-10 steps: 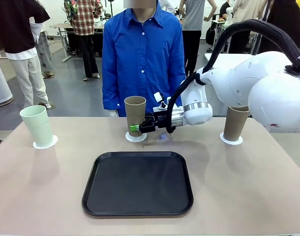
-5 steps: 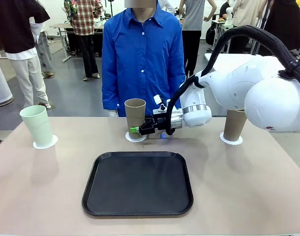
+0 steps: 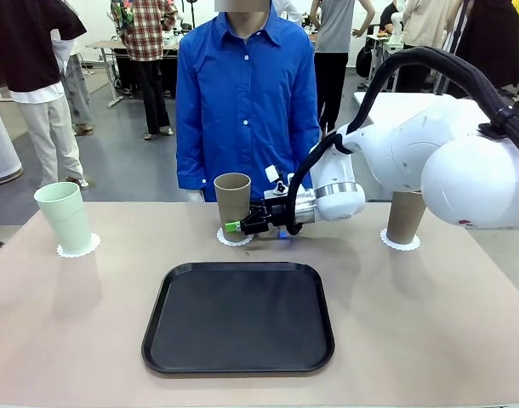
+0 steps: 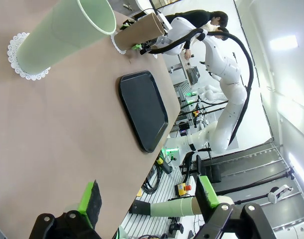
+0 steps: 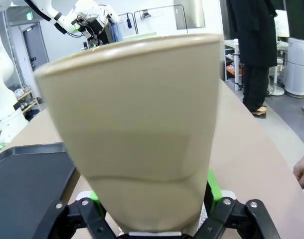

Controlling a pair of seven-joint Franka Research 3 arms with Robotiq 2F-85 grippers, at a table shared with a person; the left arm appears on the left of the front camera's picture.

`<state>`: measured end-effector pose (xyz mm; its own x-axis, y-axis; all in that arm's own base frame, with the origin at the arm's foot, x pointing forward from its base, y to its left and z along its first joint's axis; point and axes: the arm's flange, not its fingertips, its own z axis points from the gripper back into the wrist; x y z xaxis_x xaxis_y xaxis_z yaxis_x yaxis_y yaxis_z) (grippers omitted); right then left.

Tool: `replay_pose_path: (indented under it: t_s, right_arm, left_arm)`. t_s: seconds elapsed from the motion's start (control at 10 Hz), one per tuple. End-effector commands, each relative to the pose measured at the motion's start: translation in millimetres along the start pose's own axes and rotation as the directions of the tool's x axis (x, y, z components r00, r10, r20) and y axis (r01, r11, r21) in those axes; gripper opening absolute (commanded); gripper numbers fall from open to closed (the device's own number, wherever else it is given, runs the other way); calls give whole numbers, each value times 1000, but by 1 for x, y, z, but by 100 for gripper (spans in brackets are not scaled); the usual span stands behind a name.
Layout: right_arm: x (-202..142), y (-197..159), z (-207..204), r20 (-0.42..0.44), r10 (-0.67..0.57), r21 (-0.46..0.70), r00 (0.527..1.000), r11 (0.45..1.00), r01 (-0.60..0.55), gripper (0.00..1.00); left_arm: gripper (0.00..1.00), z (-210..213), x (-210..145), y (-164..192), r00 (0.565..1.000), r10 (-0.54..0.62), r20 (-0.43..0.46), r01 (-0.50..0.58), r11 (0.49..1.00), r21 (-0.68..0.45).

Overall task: Place coasters on the table and set cups on them.
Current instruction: Take one Reusable plastic cup from the Flat Tray and place it on a coaster set by the human.

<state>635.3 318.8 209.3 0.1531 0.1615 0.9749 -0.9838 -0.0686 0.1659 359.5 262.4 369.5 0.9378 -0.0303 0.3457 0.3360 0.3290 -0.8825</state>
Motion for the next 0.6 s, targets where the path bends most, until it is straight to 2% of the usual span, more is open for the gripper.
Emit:
replay_pose_path:
  t_s: [0.0,0.5]
  right_arm:
    - [5,-11,-6,-20,-10,19,1000,1000,11,100]
    - [6,-14,0,-21,-27,44,999,999,28,100]
  left_arm:
    - [100,2,0,-1,1000,0,4,0,1000,3]
    - [100,2,0,-1,1000,0,4,0,1000,3]
